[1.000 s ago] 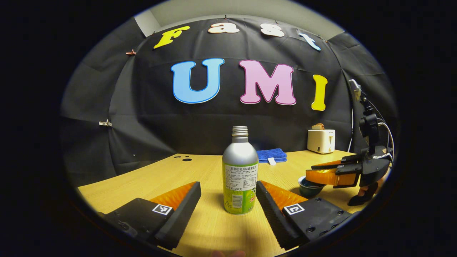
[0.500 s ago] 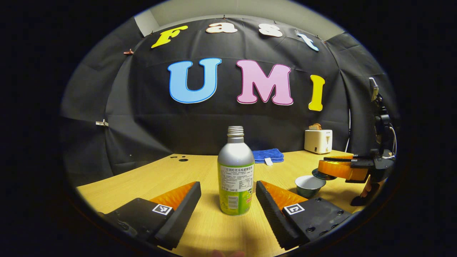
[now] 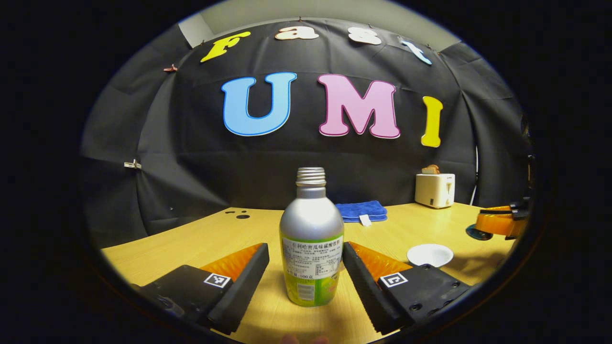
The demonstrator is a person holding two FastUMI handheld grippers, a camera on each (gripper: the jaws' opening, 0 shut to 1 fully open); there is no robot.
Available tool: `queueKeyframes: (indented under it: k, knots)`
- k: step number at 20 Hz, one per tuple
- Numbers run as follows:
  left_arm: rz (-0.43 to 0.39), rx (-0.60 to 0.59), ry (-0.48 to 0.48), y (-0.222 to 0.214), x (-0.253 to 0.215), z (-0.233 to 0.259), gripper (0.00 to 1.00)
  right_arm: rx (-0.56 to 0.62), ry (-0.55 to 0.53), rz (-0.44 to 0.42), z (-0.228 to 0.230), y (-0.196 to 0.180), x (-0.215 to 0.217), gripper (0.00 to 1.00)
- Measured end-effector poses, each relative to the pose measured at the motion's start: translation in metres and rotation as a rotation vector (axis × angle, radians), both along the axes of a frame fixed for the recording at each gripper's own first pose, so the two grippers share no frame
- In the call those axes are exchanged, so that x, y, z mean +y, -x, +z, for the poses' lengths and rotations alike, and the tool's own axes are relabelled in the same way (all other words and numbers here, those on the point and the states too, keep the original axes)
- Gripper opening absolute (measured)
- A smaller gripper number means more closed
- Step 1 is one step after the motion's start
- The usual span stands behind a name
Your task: Open the teacup lid with one hand, grasp the water bottle and pour water into the teacup with the other hand; after pouring, place the water bottle on the coaster and then close the teacup lid.
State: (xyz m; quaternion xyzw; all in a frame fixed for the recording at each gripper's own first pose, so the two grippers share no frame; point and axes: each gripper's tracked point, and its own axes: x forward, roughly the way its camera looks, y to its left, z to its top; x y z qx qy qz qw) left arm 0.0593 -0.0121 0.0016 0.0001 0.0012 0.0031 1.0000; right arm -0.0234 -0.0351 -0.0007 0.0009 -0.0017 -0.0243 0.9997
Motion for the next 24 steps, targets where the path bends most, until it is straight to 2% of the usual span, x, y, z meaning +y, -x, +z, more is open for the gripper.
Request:
queueKeyframes:
  k: [3, 4, 7, 11, 14, 20, 24]
  knots:
    - [-0.037, 0.001, 0.000, -0.008, -0.007, 0.001, 0.97, -0.002, 0.001, -0.010, 0.001, 0.005, -0.009, 0.31]
    - [-0.050, -0.004, 0.002, -0.009, -0.010, 0.001, 0.82, -0.002, 0.001, -0.013, 0.001, 0.006, -0.010, 0.31]
    - [-0.055, -0.004, -0.075, -0.003, -0.015, 0.003, 0.81, -0.002, 0.001, -0.019, 0.001, 0.008, -0.012, 0.31]
    - [-0.071, -0.052, -0.289, 0.006, -0.034, 0.026, 0.81, -0.001, 0.000, -0.018, 0.000, 0.007, -0.013, 0.31]
    - [-0.053, -0.038, -0.504, 0.004, -0.037, 0.028, 0.80, -0.001, 0.001, -0.018, 0.001, 0.007, -0.012, 0.31]
    - [-0.060, 0.004, -0.918, 0.000, -0.047, 0.007, 0.79, 0.000, 0.000, -0.018, 0.002, 0.007, -0.012, 0.31]
    - [-0.098, -0.004, -1.115, 0.003, -0.052, 0.002, 0.80, 0.000, 0.000, -0.018, 0.002, 0.007, -0.012, 0.31]
